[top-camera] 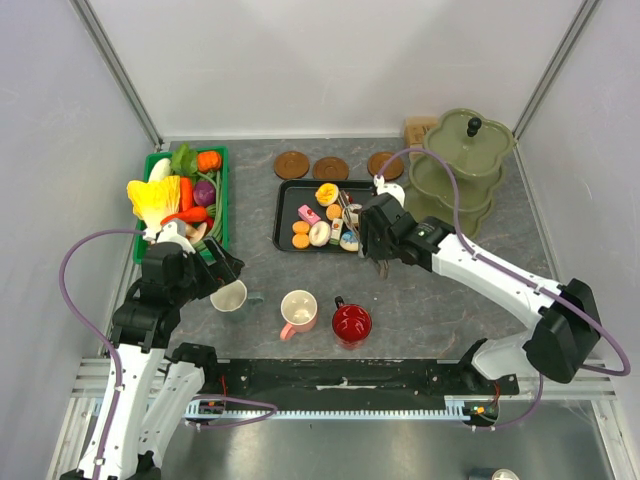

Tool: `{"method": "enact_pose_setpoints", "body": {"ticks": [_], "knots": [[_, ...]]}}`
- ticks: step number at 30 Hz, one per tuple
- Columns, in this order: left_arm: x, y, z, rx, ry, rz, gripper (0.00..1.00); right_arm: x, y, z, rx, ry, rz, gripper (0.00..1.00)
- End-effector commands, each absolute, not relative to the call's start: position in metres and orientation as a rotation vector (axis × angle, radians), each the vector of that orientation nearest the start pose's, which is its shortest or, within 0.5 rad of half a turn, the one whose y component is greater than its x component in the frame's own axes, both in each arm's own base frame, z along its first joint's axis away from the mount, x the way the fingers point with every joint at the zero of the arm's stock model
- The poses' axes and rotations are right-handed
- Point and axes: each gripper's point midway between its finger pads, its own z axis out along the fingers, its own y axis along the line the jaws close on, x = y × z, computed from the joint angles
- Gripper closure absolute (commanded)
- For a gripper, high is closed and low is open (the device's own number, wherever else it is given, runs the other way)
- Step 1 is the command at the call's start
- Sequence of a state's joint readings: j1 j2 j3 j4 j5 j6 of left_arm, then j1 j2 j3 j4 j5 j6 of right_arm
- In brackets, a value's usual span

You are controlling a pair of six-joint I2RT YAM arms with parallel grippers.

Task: Serve the afternoon tea

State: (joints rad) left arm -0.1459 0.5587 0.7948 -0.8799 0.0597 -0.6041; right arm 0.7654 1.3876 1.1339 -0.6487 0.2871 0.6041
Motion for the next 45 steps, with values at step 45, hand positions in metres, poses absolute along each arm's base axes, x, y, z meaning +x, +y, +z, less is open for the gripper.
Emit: {"method": "enact_pose_setpoints", "body": {"ticks": [45], "knots": [[0.196, -0.062, 0.196, -0.438, 2.184, -0.472, 0.01, 0.306, 0.222, 0.189, 0.07, 2.279, 0.278, 0.73]]}}
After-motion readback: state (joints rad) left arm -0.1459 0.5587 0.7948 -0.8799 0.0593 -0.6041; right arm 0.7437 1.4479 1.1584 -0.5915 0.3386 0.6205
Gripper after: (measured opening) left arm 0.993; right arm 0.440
